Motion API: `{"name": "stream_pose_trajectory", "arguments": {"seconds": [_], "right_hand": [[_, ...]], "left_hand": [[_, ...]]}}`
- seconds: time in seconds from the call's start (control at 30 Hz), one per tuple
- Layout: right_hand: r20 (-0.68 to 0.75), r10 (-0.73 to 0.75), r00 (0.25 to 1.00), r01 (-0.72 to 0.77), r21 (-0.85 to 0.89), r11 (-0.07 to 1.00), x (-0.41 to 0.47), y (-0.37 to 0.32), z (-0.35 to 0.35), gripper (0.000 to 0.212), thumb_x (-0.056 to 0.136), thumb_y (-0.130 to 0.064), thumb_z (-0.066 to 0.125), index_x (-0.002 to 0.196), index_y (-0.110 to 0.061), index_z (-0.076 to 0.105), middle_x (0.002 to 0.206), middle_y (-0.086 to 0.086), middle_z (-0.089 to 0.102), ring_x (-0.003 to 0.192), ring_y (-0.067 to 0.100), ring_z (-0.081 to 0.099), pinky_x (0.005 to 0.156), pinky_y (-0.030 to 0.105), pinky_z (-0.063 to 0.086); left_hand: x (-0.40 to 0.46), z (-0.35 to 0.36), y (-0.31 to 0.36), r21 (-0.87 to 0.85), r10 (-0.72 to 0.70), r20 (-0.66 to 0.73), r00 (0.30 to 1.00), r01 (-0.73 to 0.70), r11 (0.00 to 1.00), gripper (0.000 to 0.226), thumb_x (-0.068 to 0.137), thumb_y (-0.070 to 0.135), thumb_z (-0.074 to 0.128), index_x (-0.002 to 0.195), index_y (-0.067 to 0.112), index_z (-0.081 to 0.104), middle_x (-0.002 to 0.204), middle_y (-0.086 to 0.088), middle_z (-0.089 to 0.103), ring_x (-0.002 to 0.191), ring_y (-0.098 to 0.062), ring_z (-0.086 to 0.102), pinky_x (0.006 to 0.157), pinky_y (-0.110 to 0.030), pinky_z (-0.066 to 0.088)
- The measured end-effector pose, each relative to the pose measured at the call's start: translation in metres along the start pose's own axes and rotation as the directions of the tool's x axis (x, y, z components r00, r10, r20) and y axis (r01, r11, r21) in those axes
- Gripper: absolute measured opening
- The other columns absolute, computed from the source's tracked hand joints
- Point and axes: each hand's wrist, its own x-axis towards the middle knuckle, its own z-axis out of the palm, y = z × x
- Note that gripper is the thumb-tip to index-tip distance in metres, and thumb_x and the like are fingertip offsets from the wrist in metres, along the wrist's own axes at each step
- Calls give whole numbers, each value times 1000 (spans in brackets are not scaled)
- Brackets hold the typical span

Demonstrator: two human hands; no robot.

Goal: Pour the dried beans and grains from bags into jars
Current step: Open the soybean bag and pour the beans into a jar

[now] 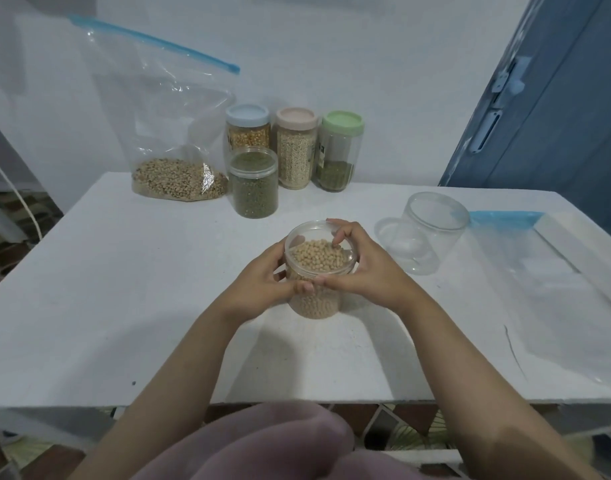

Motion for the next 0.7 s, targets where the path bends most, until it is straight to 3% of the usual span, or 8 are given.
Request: {"name": "stream_pose_trajectory", "arguments": {"seconds": [0.13, 0.27, 0.33, 0.43, 0.5, 0.57, 0.63, 0.7], "right_hand": [[87, 34, 996, -26, -86, 996, 1, -9, -9, 73, 71, -26, 89, 131, -28, 47, 141, -13, 44, 128, -1, 46, 103, 22, 42], [-212, 20, 977, -49, -133, 990, -14, -13, 30, 85, 63, -56, 82, 136, -33, 45, 133, -7, 34, 117, -7, 45, 99, 13, 40], [-228, 78, 971, -105, -107, 989, -18, -17, 41, 82, 76, -67, 67, 144, -30, 39, 138, -5, 27, 125, 3, 43, 107, 20, 37], [-216, 99, 971, -137, -169, 976, -24, -22, 25, 65, 91, -59, 48, 147, -25, 42, 137, -2, 36, 128, 8, 42, 110, 27, 34], [-361, 44, 932, -127, -209, 970, -27, -24, 11, 54, 94, -54, 45, 137, -22, 54, 121, -3, 50, 113, 7, 52, 102, 29, 42], [-425, 63, 903, -127, -124, 984, -28, -26, 5, 44, 100, -44, 46, 138, -24, 54, 126, -5, 53, 116, 7, 52, 105, 31, 42], [-300, 143, 943, -145, 17, 989, -27, -25, 7, 49, 102, -42, 44, 149, -30, 40, 148, -10, 43, 135, 3, 41, 114, 25, 31], [-247, 169, 954, -147, 106, 983, -28, -22, 11, 50, 102, -43, 46, 150, -32, 39, 150, -14, 45, 135, -4, 40, 112, 18, 31]], "left_hand": [[-1, 0, 1, 4, 30, 10, 1000, -30, 1000, 91, 65, 32, 85, 145, 25, 43, 137, 8, 57, 128, -5, 52, 109, -37, 44], [-3, 4, 3, 36, 55, 3, 998, -55, 998, 80, 69, 38, 82, 139, 31, 45, 135, 12, 57, 130, -4, 50, 105, -28, 46], [-3, 6, 3, 39, 57, -9, 998, -57, 998, 72, 72, 29, 79, 136, 32, 45, 131, 15, 59, 127, 0, 51, 102, -25, 46], [-3, 7, 4, 57, 64, -14, 998, -63, 996, 77, 73, 19, 78, 140, 27, 42, 132, 11, 56, 122, 6, 51, 102, -26, 46], [-4, 7, 5, 54, 59, -12, 998, -58, 997, 84, 74, 19, 83, 146, 22, 39, 137, 10, 53, 124, 7, 50, 107, -30, 44], [-4, 6, 5, 51, 48, -12, 999, -47, 998, 86, 73, 20, 84, 146, 23, 38, 138, 10, 53, 125, 6, 50, 109, -33, 43], [-3, 6, 5, 52, 41, -14, 999, -40, 998, 86, 71, 24, 83, 145, 26, 40, 136, 12, 54, 125, 4, 51, 108, -32, 44], [-2, 6, 6, 53, 37, -14, 999, -37, 998, 84, 71, 25, 81, 145, 26, 41, 134, 14, 56, 125, 3, 51, 106, -31, 44]]}}
